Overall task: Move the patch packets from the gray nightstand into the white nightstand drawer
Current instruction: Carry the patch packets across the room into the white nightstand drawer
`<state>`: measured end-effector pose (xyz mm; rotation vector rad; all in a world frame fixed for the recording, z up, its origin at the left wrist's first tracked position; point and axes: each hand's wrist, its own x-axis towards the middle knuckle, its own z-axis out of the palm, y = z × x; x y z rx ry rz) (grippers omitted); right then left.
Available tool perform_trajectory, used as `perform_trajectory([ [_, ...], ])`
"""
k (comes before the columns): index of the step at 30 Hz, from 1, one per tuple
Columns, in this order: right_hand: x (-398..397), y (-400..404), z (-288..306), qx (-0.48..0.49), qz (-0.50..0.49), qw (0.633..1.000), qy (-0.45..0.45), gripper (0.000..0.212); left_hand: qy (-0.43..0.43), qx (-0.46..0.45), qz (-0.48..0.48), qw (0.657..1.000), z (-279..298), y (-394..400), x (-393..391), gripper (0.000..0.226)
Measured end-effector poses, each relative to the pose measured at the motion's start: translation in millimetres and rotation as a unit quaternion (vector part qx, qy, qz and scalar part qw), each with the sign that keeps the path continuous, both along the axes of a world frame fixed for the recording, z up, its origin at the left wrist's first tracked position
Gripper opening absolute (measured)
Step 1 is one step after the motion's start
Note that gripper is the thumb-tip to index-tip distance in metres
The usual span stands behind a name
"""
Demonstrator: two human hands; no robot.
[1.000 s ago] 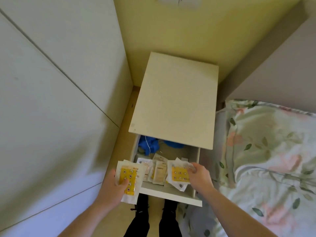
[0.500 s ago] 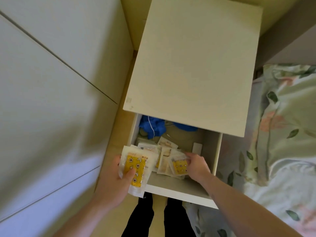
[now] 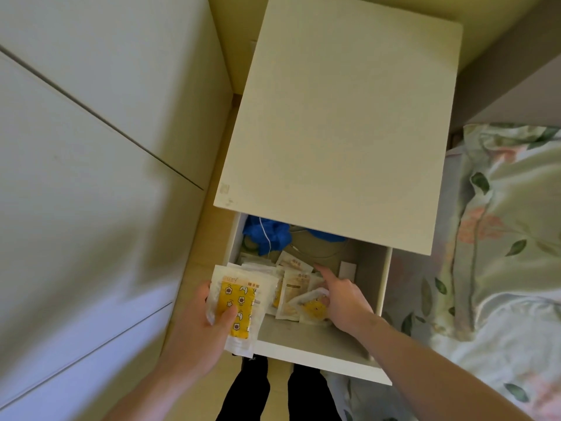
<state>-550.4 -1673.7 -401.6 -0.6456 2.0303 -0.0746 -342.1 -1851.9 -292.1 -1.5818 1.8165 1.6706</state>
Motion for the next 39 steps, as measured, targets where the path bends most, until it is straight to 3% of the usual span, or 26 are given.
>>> perform_trajectory([
  [6, 19, -2, -10, -0.001, 0.008, 1.0, -0.003, 0.093, 0.001, 0.023, 0.018, 1.0, -9, 7, 5, 0.024],
  [10, 19, 7, -3, -0.036, -0.077, 0.996, -0.007, 0.082, 0.002, 0.031, 0.015, 0.999, -8, 7, 4, 0.024],
  [12, 18, 7, 8, -0.07, -0.181, 0.98, -0.053, 0.064, 0.008, 0.046, 0.02, 0.999, -5, 8, 1, 0.024],
  [17, 29, -4, 57, -0.098, -0.419, 0.847, -0.311, 0.029, 0.043, 0.106, 0.061, 0.992, 5, 17, -16, 0.017],
  [20, 40, -3, 77, -0.084, -0.501, 0.758, -0.41, 0.035, 0.037, 0.124, 0.046, 0.991, 4, 28, -26, 0.016],
  [23, 44, 3, 78, -0.073, -0.539, 0.724, -0.424, 0.043, 0.02, 0.121, 0.03, 0.992, -3, 37, -35, 0.018],
  [31, 42, 21, 64, -0.08, -0.581, 0.76, -0.279, 0.019, -0.007, 0.08, -0.043, 0.996, -17, 39, -56, 0.02],
  [34, 34, 27, 55, -0.078, -0.559, 0.803, -0.192, 0.016, -0.035, 0.029, -0.035, 0.998, -33, 31, -58, 0.019],
  [39, 21, 34, 34, -0.064, -0.469, 0.876, -0.091, 0.025, -0.142, -0.07, -0.103, 0.982, -69, 19, -52, 0.018],
])
